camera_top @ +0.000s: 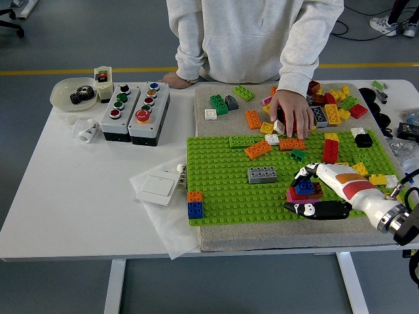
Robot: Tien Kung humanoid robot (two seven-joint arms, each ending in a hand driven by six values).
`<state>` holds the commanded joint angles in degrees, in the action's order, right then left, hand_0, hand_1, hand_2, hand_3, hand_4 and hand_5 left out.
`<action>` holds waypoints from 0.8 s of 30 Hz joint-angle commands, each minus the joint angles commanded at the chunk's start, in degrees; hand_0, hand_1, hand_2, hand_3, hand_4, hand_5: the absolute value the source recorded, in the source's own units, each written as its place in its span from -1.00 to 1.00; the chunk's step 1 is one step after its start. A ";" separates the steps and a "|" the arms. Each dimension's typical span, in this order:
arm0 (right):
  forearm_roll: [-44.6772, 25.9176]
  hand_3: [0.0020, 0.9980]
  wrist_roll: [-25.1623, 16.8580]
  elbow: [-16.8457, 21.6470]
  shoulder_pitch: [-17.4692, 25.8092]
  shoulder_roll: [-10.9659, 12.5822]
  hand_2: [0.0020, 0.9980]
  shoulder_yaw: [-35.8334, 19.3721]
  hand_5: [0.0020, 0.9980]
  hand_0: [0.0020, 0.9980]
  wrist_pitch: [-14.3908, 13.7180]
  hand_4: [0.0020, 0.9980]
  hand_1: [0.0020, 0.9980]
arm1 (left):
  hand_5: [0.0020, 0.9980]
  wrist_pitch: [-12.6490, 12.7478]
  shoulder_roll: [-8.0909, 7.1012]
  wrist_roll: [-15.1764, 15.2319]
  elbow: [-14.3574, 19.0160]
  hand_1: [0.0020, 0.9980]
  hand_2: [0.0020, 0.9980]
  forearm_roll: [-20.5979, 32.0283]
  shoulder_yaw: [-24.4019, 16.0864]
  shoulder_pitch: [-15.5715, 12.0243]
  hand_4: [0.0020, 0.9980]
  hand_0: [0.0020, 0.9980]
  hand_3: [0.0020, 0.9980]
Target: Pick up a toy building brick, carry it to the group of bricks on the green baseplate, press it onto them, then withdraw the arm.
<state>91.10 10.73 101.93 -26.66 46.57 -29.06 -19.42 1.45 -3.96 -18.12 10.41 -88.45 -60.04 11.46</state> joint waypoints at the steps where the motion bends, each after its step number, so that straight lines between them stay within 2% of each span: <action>1: 0.08 0.16 0.08 0.00 0.01 0.05 0.43 0.06 0.27 0.40 0.13 0.79 0.34 | 0.24 -0.01 -0.01 0.00 0.00 0.51 0.57 -0.05 -0.02 -0.05 0.24 0.53 0.18; 24: 0.10 0.16 -0.15 0.00 -0.95 -0.92 0.43 2.09 0.27 0.41 0.34 0.79 0.34 | 0.24 -0.04 -0.11 -0.04 0.00 0.51 0.57 -0.34 -0.18 0.12 0.24 0.54 0.18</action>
<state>91.20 10.58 101.93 -27.61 45.65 -26.96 -19.07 1.41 -4.08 -18.16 10.42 -88.79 -60.22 11.59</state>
